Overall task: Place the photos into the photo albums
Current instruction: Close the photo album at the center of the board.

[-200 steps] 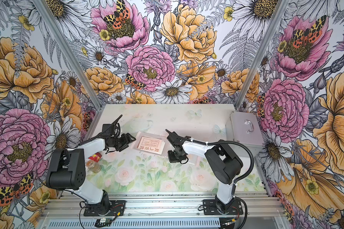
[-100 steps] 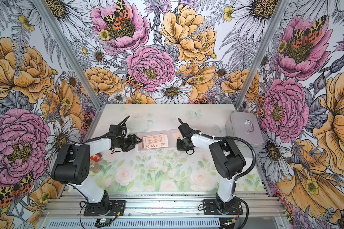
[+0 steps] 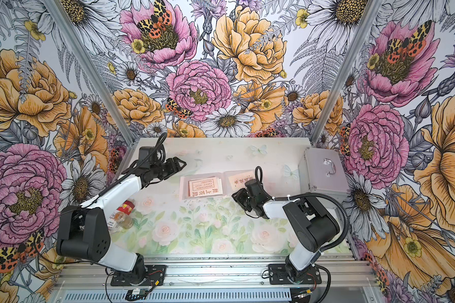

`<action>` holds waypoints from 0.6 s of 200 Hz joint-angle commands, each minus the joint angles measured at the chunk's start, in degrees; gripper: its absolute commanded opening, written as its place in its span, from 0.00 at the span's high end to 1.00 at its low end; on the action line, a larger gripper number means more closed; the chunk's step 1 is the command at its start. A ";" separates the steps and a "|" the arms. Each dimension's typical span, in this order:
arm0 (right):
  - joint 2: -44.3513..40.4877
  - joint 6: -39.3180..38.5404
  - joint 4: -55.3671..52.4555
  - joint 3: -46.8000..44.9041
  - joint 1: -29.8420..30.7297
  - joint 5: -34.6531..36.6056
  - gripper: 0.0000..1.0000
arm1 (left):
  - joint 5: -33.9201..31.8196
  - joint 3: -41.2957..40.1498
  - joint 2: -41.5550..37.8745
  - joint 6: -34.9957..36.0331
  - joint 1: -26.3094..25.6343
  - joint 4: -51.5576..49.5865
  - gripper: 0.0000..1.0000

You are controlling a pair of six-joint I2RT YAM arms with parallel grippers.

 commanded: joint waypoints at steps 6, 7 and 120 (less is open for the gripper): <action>3.29 16.33 12.86 -3.19 3.23 9.62 0.56 | 0.21 6.15 8.43 2.01 -4.41 -2.44 0.27; 3.37 16.68 13.07 -3.22 3.35 9.75 0.56 | 0.22 6.38 8.67 2.04 -4.58 -2.46 0.27; 9.73 35.38 15.44 -2.83 8.52 28.22 0.56 | 2.86 3.99 20.30 2.60 -9.23 -0.02 0.31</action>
